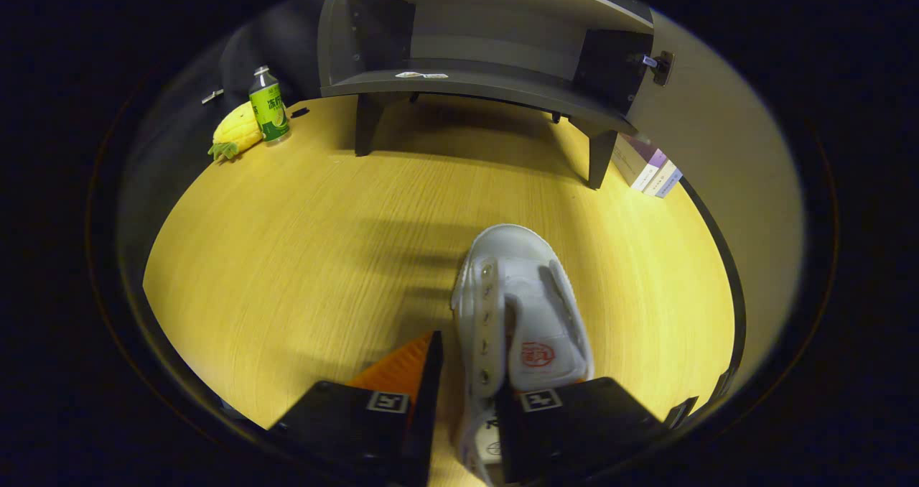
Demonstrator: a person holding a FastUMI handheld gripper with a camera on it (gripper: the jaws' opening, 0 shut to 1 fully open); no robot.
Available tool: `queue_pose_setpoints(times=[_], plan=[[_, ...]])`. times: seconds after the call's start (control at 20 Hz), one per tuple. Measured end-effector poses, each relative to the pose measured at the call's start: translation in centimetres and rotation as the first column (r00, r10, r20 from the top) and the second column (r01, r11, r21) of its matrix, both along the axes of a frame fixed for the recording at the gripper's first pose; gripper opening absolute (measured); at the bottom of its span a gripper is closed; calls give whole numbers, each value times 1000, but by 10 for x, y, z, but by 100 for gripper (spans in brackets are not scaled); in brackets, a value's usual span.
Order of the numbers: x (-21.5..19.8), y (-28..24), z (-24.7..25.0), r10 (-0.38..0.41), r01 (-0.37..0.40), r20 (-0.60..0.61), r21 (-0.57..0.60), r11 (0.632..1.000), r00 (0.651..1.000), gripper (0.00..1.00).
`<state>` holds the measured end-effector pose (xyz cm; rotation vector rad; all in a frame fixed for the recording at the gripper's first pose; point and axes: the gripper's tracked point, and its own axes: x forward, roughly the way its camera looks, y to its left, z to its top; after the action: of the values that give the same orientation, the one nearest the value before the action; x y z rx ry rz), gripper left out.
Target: Open the shoe cabinet door, grab the shoes and put them into the shoe cabinet, then close the shoe cabinet door.
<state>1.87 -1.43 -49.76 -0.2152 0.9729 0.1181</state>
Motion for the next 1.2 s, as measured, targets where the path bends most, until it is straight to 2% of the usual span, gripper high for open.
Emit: queue_pose_setpoints(times=[0.05, 0.15, 0.2, 0.25, 0.5, 0.7, 0.95, 1.2], plan=[[-2, 1, 1, 3, -3, -8, 8, 1000, 1000, 21], [0, 4, -4, 10, -10, -30, 25, 1000, 1000, 21], [-2, 6, 3, 16, -15, -26, 26, 1000, 1000, 11], [-2, 6, -1, 29, -29, -34, 19, 999, 999, 7], [1, 10, 6, -8, 10, -29, 83, 997, 1000, 5], [0, 21, 33, 25, -28, 29, 88, 996, 999, 5], [9, 36, 89, 51, -59, 83, 106, 993, 995, 5], [34, 49, 182, 58, -83, 193, 120, 989, 979, 5]])
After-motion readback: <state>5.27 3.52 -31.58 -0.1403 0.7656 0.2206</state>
